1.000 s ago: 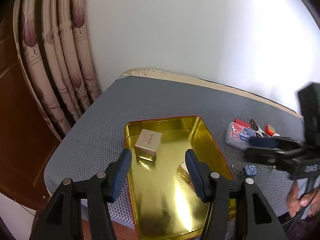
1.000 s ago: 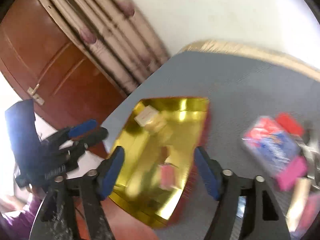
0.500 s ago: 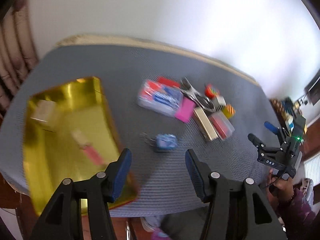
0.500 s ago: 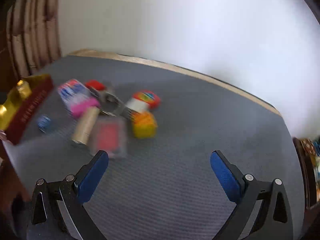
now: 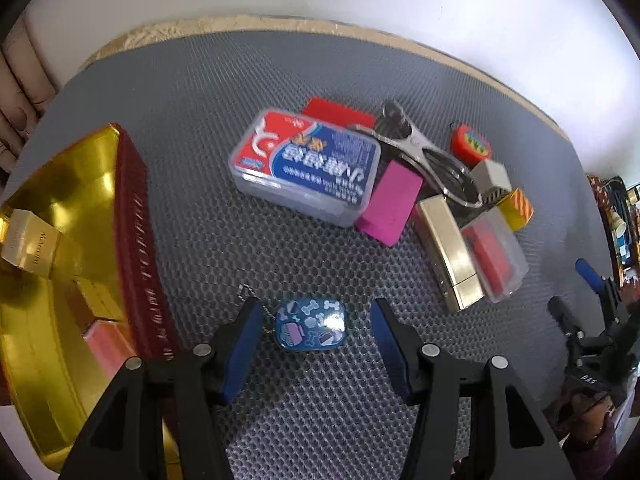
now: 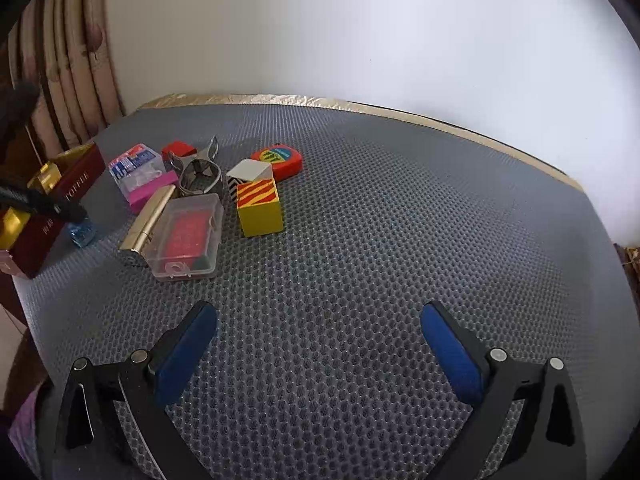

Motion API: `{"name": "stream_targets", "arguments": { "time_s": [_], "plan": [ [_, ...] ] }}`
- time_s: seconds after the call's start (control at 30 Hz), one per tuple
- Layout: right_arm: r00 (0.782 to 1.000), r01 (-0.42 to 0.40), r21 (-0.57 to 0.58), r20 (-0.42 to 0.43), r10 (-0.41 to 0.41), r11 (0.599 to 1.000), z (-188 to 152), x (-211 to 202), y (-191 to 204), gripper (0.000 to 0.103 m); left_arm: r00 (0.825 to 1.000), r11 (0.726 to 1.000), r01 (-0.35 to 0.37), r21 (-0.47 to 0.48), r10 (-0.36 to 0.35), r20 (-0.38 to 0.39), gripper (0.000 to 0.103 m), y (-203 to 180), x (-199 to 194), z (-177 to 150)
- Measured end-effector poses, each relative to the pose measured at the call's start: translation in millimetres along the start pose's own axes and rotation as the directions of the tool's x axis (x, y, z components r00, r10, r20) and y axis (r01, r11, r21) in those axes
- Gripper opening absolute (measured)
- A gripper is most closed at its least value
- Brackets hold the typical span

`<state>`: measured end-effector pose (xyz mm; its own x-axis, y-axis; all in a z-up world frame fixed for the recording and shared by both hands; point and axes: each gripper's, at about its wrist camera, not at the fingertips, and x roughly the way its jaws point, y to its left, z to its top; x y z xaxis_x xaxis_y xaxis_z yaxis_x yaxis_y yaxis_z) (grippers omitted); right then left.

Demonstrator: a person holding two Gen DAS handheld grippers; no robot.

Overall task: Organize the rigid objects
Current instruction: 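Grasp the blue patterned case with the left gripper while the right gripper approaches the clear box, then grasp the clear red-filled box with the right gripper while the left drops the blue case in the tin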

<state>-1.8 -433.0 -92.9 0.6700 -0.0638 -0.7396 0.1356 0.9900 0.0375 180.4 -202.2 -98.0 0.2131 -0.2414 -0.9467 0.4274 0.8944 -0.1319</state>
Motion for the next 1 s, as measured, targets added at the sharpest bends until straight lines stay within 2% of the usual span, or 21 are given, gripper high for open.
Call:
{"name": "stream_targets", "arguments": {
  "time_s": [0.13, 0.17, 0.2, 0.33, 0.37, 0.47, 0.53, 0.63, 0.77, 0.87, 1.0],
  "plan": [
    [1.0, -0.017, 0.007, -0.013, 0.017, 1.0, -0.3, 1.5, -1.8, 0.102, 0.999, 0.999, -0.035, -0.009, 0.035, -0.014, 0.057, 1.6, 16.3, -5.3],
    [1.0, -0.017, 0.003, -0.013, 0.017, 1.0, -0.4, 1.4, -1.3, 0.102, 0.999, 0.999, -0.05, 0.002, 0.05, 0.015, 0.048, -1.3, 16.5, -6.6],
    [1.0, -0.013, -0.004, -0.017, 0.013, 1.0, -0.5, 1.9, 0.2, 0.102, 0.996, 0.996, -0.087, 0.015, 0.087, 0.028, 0.043, -4.5, 17.8, -8.2],
    [0.999, -0.017, -0.046, -0.04, 0.015, 0.999, 3.5, 5.1, 10.5, 0.102, 0.99, 0.992, -0.123, 0.03, 0.12, 0.076, 0.042, -13.7, 15.3, -16.2],
    [0.999, -0.027, -0.05, -0.041, 0.025, 0.998, 5.4, 4.8, 13.2, 0.102, 0.991, 0.993, -0.113, 0.024, 0.11, 0.078, 0.042, -17.1, 14.3, -19.2],
    [0.995, -0.092, -0.037, -0.049, 0.09, 0.995, 15.2, 5.9, 24.6, 0.102, 0.996, 1.0, -0.018, 0.015, 0.017, 0.089, 0.042, -24.8, 6.3, -32.7],
    [0.993, -0.104, -0.041, -0.054, 0.102, 0.994, 20.9, 9.6, 31.5, 0.102, 0.996, 1.0, -0.011, 0.013, 0.01, 0.091, 0.042, -28.2, 2.0, -38.1],
    [0.988, -0.139, -0.047, -0.075, 0.135, 0.989, 28.8, 18.0, 42.6, 0.1, 0.996, 0.999, 0.038, -0.008, -0.037, 0.085, 0.042, -27.2, -4.5, -44.6],
    [0.991, -0.106, -0.085, -0.092, 0.098, 0.991, 34.1, 28.5, 55.4, 0.099, 0.994, 0.998, 0.066, -0.02, -0.064, 0.087, 0.042, -26.8, -12.3, -52.1],
    [0.988, -0.111, -0.077, -0.115, 0.102, 0.991, 36.3, 37.8, 59.4, 0.093, 0.992, 0.996, 0.091, -0.017, -0.089, 0.086, 0.042, -19.2, -15.9, -52.8],
    [0.985, -0.114, -0.076, -0.142, 0.103, 0.991, 41.0, 48.7, 64.1, 0.092, 0.991, 0.995, 0.103, 0.003, -0.103, 0.08, 0.042, -26.2, -16.5, -53.7]
  ]
}}
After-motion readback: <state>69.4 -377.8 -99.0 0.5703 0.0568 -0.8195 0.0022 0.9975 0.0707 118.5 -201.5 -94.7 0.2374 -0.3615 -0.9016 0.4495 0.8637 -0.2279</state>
